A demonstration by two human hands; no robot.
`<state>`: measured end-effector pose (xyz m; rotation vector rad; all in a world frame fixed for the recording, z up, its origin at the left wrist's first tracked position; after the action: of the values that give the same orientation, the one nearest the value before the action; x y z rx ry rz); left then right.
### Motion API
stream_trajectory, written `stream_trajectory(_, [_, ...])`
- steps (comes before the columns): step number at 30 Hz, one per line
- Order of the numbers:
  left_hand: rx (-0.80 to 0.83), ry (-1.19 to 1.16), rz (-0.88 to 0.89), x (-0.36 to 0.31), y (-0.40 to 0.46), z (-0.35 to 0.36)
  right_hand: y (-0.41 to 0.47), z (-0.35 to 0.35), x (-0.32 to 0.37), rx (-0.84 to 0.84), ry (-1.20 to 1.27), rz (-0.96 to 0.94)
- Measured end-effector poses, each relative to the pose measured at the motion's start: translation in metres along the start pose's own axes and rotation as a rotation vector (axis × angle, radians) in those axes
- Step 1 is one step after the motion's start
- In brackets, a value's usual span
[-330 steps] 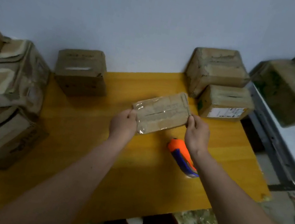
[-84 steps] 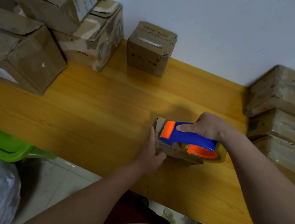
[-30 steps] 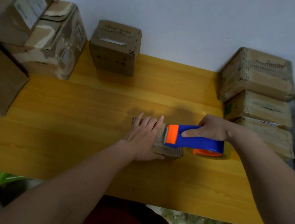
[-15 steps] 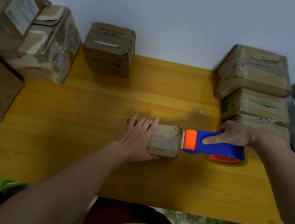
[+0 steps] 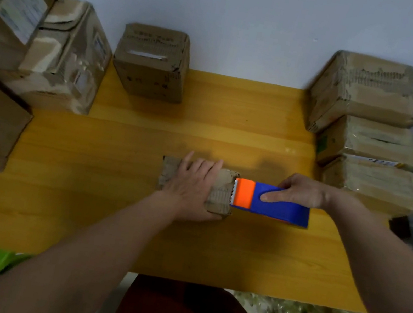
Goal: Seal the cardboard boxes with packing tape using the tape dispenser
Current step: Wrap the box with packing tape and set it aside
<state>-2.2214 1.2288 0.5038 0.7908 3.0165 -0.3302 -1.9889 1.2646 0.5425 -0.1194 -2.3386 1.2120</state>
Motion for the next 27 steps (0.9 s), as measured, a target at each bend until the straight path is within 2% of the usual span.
stream_trajectory(5, [-0.059, -0.054, -0.001, 0.005, -0.001, -0.001, -0.010, -0.007, -0.006, 0.038, -0.007, 0.003])
stream_trajectory(9, [-0.074, -0.083, 0.010, 0.005, -0.002, 0.002, -0.021, -0.018, -0.016, -0.063, 0.050, -0.046])
stream_trajectory(15, [-0.074, -0.055, -0.004, 0.004, -0.001, 0.003, -0.036, -0.031, -0.032, -0.155, -0.012, -0.034])
stream_trajectory(19, [-0.047, -0.018, -0.018, 0.003, -0.002, 0.001, -0.031, -0.024, -0.021, -0.146, -0.002, -0.033])
stream_trajectory(23, [0.028, 0.012, -0.048, 0.013, -0.005, 0.003, -0.032, -0.021, -0.021, -0.114, -0.151, 0.013])
stream_trajectory(27, [0.006, 0.029, -0.143, 0.034, -0.020, 0.008, -0.030, -0.016, -0.018, -0.100, -0.159, 0.007])
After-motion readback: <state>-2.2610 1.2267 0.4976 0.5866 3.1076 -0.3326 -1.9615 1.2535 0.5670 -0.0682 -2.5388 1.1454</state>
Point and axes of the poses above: each hand's wrist, its own y-axis towards the middle knuckle, its own z-axis out of the palm, x = y × z, the point moved 4 cm from there along y, towards the middle knuckle, and after that the axes turned 3 degrees about -x, right-handed, at the moved point
